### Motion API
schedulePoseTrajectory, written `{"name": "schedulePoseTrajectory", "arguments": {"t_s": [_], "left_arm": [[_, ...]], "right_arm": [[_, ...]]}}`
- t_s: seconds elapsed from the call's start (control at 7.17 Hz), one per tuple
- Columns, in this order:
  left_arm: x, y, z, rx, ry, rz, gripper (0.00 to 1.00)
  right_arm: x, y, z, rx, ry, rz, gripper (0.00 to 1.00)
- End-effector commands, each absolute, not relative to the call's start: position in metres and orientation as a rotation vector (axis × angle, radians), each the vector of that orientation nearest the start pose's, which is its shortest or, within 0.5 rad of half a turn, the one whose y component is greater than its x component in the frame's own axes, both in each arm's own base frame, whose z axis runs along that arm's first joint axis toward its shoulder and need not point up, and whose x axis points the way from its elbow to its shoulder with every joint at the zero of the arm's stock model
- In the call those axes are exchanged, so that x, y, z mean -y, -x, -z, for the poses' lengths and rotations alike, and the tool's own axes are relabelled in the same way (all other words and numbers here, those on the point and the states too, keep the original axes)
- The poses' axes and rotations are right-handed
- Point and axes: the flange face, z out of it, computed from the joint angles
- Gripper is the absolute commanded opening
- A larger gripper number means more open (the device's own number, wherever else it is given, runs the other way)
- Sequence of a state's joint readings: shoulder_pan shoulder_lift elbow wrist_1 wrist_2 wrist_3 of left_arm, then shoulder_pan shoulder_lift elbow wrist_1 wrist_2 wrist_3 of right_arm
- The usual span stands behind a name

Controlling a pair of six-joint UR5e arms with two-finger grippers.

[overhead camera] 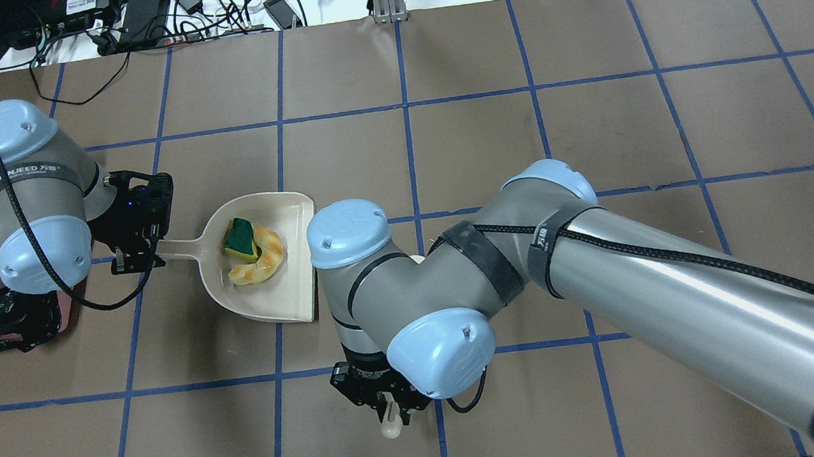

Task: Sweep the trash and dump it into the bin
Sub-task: 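Sweep the yellow potato into the dustpan with the right gripper's brush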

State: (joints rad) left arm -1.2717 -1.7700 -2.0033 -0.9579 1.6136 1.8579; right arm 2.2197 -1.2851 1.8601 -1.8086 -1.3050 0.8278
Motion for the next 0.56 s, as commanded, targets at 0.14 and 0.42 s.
{"name": "schedulePoseTrajectory", "arguments": {"t_s": [0.14, 0.42], "left_arm": [[0.519, -0.025, -0.244, -2.233, -2.199, -0.071, 0.00], [0.518, -0.025, -0.244, -2.244, -2.187, -0.073, 0.00]], "right_arm": [[0.360, -0.483, -0.231, -3.024, -0.333, -0.549, 0.00], [0.394, -0.537, -0.254, -2.877, -0.291, -0.553, 0.00]]}}
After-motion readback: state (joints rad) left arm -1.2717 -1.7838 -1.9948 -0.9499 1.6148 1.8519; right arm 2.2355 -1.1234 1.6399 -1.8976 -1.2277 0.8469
